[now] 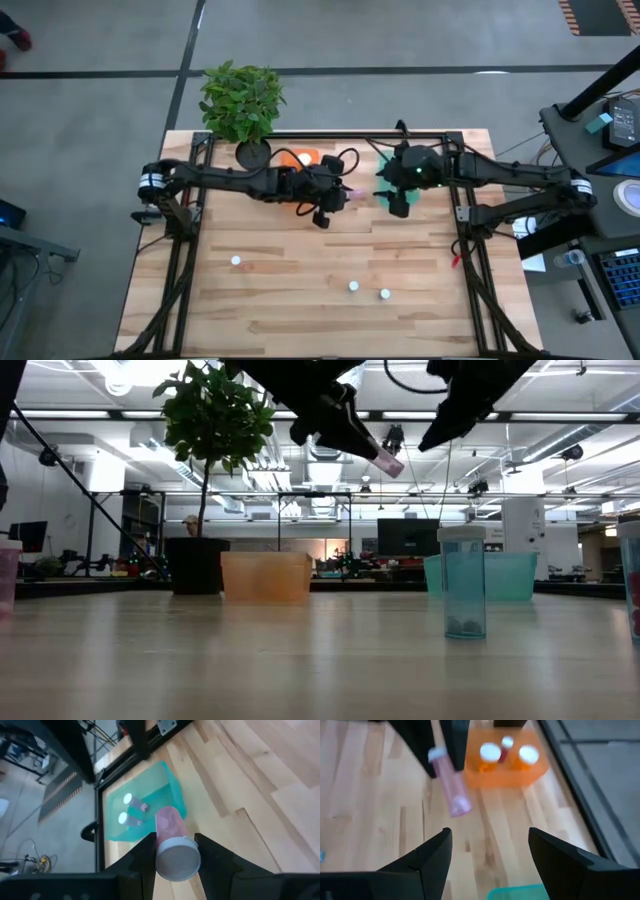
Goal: Pick and place medicine bottles into bin by pill shape (circle, oval)
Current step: Put the bottom pink tablet bottle into the green bin
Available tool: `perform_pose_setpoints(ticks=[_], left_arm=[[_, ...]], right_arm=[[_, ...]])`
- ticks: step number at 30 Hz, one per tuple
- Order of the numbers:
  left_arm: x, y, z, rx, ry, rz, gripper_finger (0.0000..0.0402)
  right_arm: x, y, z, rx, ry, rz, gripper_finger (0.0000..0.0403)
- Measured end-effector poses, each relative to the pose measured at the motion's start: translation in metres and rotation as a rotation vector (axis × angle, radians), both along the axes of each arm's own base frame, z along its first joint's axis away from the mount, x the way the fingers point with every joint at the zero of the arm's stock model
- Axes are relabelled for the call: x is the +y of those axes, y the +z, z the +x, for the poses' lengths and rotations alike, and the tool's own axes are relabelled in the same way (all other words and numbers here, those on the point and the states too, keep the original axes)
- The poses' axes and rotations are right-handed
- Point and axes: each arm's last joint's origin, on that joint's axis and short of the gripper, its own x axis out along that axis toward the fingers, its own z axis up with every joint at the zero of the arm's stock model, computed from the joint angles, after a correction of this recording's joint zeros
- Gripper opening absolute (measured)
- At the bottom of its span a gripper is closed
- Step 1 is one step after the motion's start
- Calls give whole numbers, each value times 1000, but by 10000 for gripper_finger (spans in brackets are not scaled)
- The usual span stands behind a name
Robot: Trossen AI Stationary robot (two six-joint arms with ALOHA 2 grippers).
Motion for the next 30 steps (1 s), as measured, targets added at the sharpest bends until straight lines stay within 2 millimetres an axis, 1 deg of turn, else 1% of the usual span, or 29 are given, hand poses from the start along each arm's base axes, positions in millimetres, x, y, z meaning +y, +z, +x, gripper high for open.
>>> perform_pose_setpoints(ticks=[3, 7, 11, 14, 16, 19, 23, 27, 30], left_arm=[[4, 0, 2, -40, -8, 18, 102], [6, 4, 5, -90, -10, 35, 102], [11, 4, 4, -92, 4, 30, 102], [13, 4, 4, -94, 12, 19, 102], [15, 4, 4, -99, 3, 0, 102], [22, 6, 5, -130, 0, -8, 102], [34, 6, 4, -139, 33, -12, 102], [43, 3, 7, -170, 60, -30, 102], [46, -3, 12, -177, 64, -28, 102]], right_arm=[[-1, -10, 6, 58, 2, 14, 250], [-3, -16, 15, 87, 22, -1, 247], [-4, -8, 18, 95, 39, -19, 247], [-4, 2, 17, 65, 39, -27, 245], [-4, 5, 17, 46, 48, -42, 244], [-4, 7, 20, 25, 56, -61, 245], [-6, 4, 20, 46, 25, -81, 241], [-7, 6, 16, 94, -40, -94, 237], [-6, 9, 10, 123, -59, -84, 238]])
